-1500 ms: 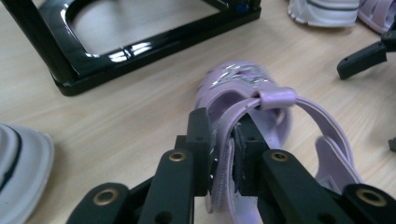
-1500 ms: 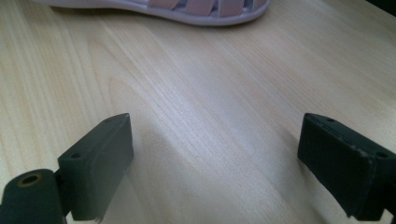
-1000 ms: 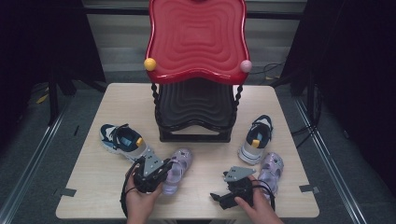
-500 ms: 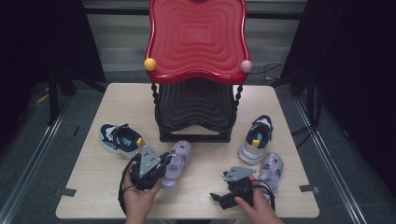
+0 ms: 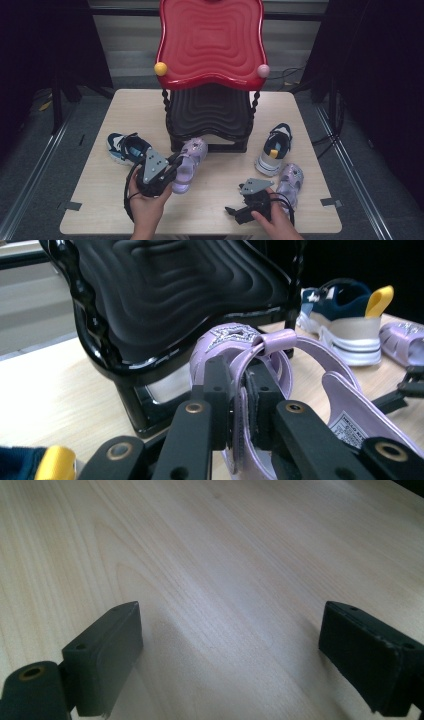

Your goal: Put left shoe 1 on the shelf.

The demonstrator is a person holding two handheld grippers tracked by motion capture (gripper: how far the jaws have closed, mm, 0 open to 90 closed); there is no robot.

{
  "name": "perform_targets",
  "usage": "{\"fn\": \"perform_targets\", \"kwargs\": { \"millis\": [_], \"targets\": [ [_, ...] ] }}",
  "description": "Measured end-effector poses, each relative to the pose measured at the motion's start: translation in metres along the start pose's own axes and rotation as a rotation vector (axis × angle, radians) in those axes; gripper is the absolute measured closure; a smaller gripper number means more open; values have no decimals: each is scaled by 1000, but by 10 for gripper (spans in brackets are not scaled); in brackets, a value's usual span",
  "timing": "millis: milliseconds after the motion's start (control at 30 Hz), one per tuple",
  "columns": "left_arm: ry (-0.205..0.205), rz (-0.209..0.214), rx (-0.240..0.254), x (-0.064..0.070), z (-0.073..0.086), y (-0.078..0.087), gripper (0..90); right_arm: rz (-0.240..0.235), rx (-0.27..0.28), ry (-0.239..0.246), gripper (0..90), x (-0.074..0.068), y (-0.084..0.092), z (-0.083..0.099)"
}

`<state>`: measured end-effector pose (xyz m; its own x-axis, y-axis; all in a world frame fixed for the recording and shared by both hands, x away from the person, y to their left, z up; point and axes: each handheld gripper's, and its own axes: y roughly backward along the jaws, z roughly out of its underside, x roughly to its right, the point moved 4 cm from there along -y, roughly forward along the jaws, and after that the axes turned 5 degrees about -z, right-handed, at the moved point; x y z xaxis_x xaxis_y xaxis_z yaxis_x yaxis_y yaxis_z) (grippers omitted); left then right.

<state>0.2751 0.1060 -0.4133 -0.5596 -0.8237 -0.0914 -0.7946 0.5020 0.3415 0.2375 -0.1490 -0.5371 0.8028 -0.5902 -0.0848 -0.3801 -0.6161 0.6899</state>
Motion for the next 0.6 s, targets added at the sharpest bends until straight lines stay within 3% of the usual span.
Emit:
{"fn": "perform_targets", "kwargs": {
  "millis": [600],
  "targets": [
    [22,-56,81,-2,-30,-5,822,0,-1,0,98,0,0,0]
  ]
}}
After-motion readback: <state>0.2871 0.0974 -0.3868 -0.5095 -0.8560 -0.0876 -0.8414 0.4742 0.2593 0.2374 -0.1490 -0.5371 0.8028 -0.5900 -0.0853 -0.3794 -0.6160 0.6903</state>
